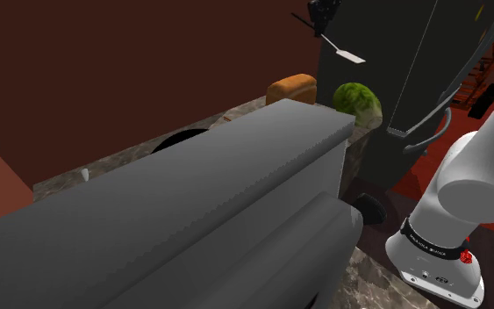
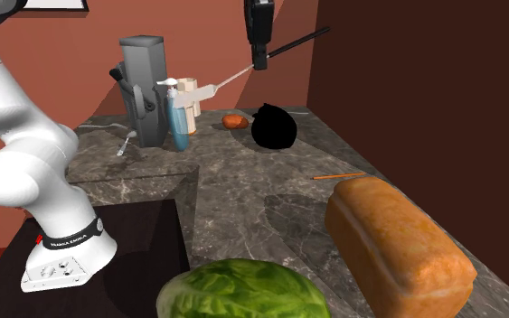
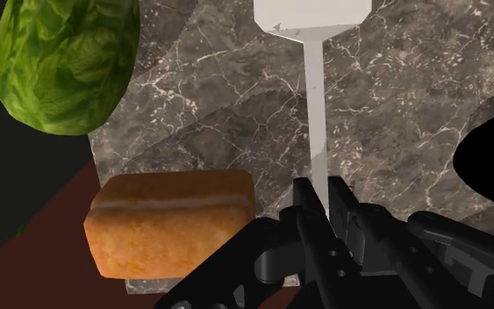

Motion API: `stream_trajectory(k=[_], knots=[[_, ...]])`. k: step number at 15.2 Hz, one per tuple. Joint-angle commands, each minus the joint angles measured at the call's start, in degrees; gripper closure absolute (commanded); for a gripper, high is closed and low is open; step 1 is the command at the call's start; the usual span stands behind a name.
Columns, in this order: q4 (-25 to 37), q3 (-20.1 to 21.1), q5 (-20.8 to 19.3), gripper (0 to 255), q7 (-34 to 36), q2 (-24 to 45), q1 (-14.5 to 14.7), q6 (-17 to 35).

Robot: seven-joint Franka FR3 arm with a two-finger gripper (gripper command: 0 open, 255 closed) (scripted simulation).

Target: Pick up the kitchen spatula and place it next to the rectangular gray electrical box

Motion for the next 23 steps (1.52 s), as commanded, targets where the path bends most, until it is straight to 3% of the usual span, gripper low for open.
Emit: stream_trajectory(k=[1, 10, 18, 23], knots=[[2.6, -0.1, 0.2, 255, -0.2, 0.8, 0.0, -1.8], [15.8, -0.9, 1.6, 255, -1.2, 5.8, -0.3, -10.2], [31.5, -2.2, 4.0, 255, -2.7, 12.8, -1.5, -19.3], [16.5, 2.2, -0.1, 255, 3.9, -0.1, 2.4, -16.7]])
